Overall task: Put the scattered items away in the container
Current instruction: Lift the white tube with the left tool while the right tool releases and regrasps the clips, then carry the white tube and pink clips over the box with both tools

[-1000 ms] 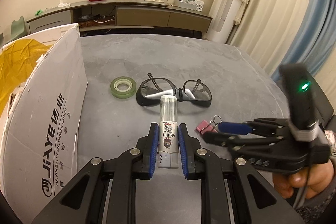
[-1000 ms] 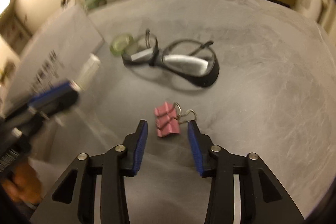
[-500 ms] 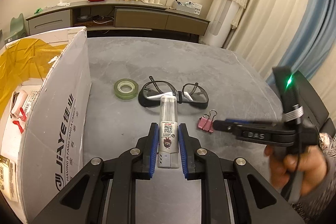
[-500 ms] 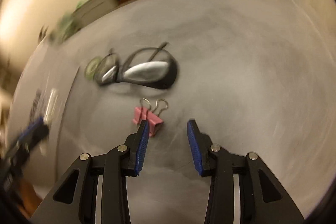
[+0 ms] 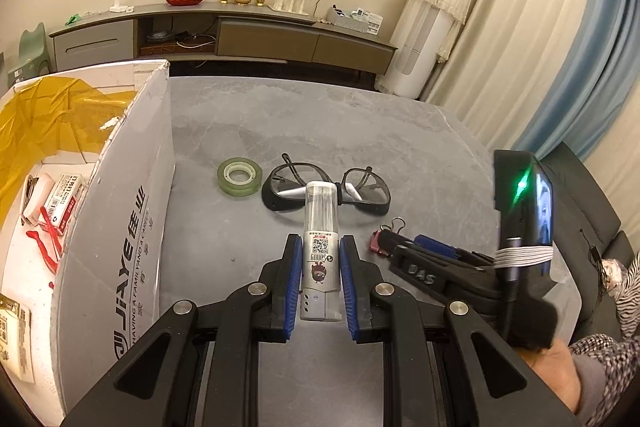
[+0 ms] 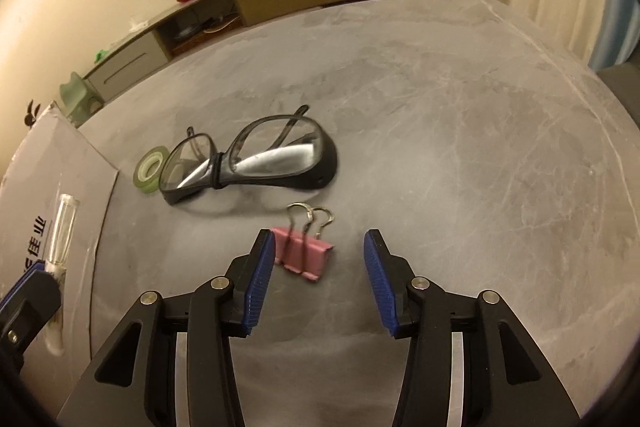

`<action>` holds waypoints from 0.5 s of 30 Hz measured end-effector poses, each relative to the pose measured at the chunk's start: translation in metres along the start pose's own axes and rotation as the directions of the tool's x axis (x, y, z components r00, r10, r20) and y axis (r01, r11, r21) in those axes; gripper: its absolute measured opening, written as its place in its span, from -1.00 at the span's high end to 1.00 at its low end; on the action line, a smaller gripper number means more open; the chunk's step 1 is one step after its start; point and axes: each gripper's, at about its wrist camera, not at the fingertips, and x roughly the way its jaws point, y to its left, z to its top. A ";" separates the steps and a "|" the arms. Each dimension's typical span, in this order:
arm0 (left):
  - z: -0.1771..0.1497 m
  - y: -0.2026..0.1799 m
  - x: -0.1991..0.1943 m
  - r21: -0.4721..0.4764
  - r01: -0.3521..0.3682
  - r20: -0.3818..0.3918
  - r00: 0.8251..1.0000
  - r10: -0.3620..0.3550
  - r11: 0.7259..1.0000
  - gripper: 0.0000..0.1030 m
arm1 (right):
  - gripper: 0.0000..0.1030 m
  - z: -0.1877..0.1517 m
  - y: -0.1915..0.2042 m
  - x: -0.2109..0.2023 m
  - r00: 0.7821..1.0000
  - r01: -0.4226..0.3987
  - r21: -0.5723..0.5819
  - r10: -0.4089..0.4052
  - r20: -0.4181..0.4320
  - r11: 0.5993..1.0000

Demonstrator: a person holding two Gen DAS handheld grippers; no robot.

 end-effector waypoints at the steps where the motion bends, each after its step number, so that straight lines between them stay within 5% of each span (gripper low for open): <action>1: 0.000 0.000 -0.001 -0.003 0.004 0.001 1.000 -0.004 1.000 0.61 | 0.03 0.001 0.005 0.002 1.000 0.018 -0.013 -0.018 0.011 1.000; 6: -0.001 0.002 -0.006 -0.007 0.015 0.004 1.000 -0.015 1.000 0.61 | 0.07 -0.001 0.015 0.007 0.997 0.049 -0.079 -0.044 0.065 0.996; 7: -0.001 0.002 -0.008 -0.008 0.017 0.004 1.000 -0.017 1.000 0.61 | 0.29 -0.001 0.014 0.006 0.997 0.054 -0.089 -0.048 0.068 0.995; 15: 0.001 -0.001 -0.025 -0.006 0.032 0.032 0.999 -0.032 0.999 0.61 | 0.30 0.003 -0.005 -0.006 0.998 -0.030 -0.043 0.032 0.045 0.999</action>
